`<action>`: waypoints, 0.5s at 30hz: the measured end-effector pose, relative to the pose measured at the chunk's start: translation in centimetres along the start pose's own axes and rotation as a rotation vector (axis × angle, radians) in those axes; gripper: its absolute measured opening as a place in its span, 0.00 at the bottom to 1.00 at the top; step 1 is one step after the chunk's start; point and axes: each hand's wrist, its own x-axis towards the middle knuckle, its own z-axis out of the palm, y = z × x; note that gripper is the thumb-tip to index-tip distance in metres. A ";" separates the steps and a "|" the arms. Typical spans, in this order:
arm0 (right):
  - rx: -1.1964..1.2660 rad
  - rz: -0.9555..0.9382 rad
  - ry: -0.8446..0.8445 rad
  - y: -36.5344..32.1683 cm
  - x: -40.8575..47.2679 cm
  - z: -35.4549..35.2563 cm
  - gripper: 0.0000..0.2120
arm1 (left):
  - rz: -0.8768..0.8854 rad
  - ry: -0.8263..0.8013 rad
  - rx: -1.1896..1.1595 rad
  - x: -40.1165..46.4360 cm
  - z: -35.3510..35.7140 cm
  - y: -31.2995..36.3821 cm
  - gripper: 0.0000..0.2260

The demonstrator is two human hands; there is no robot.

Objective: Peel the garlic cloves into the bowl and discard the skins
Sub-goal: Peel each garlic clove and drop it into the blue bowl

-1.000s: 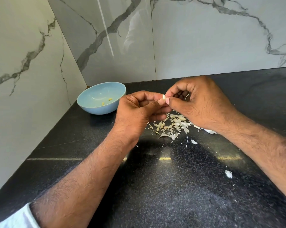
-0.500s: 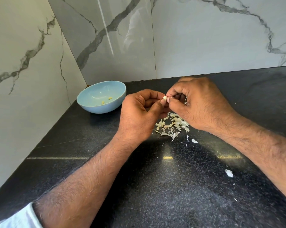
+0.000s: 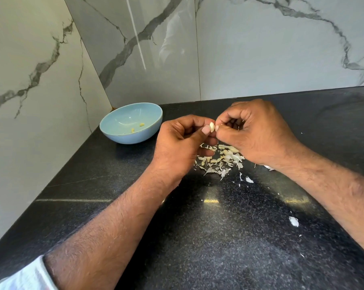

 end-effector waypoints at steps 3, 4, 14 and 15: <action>0.091 0.072 -0.003 0.1 0.1 -0.1 0.03 | -0.074 -0.012 -0.087 0.2 -0.2 0.0 0.06; 0.104 0.092 -0.002 0.1 0.2 -0.1 0.03 | -0.097 -0.013 -0.109 0.2 -0.2 0.0 0.06; 0.091 0.201 -0.005 0.0 0.1 0.1 0.02 | -0.271 -0.062 -0.279 0.3 -0.2 0.7 0.09; 0.092 0.204 -0.007 0.1 0.1 0.1 0.02 | -0.277 -0.061 -0.285 0.3 -0.2 0.7 0.09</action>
